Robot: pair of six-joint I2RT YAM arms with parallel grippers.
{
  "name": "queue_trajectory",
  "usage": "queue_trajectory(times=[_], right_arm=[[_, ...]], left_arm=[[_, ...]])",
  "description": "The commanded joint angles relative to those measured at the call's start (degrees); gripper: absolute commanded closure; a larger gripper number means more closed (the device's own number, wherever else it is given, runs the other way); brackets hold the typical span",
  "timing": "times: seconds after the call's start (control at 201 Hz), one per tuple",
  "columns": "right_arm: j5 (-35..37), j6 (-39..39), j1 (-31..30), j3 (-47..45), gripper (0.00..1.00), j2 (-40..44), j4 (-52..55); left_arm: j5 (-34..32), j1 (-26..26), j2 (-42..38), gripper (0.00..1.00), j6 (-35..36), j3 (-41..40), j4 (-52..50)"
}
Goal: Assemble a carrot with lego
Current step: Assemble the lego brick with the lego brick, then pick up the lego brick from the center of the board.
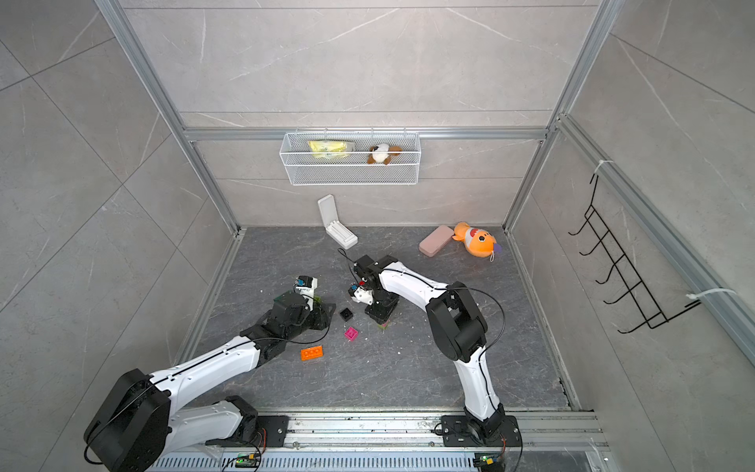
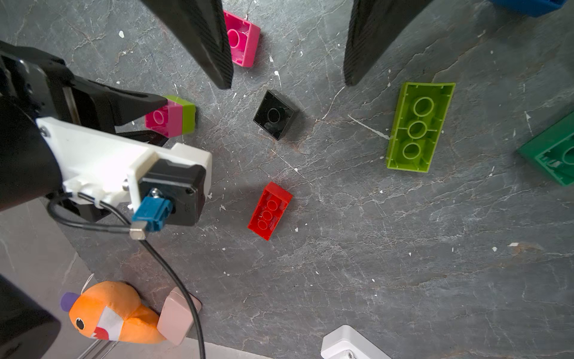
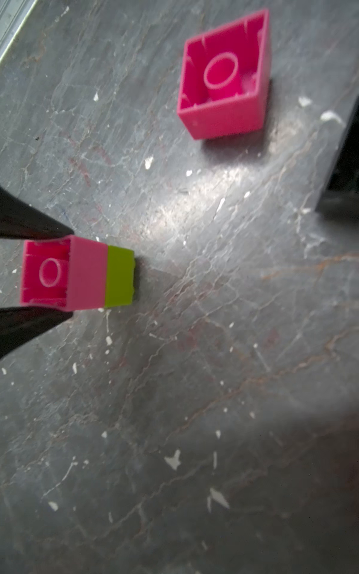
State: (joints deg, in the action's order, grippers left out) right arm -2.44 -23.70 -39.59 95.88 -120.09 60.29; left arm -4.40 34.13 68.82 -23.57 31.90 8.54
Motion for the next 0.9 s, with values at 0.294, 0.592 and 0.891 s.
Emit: queue_trajectory(times=[0.294, 0.592, 0.891], right_arm=[[-1.08, -3.85, -1.03, 2.06, 0.42, -0.12, -0.63], [-14.26, 0.71, 5.18, -4.89, 0.23, 15.15, -7.42], [-26.9, 12.77, 21.11, -16.02, 0.21, 27.32, -14.75]], left_arm=[[-1.33, 0.06, -1.94, 0.39, 1.37, 0.47, -0.45], [2.11, 0.06, 6.4, 0.36, 8.41, 4.5, 3.59], [3.62, 0.15, 28.4, 0.3, 19.3, 23.24, -6.06]])
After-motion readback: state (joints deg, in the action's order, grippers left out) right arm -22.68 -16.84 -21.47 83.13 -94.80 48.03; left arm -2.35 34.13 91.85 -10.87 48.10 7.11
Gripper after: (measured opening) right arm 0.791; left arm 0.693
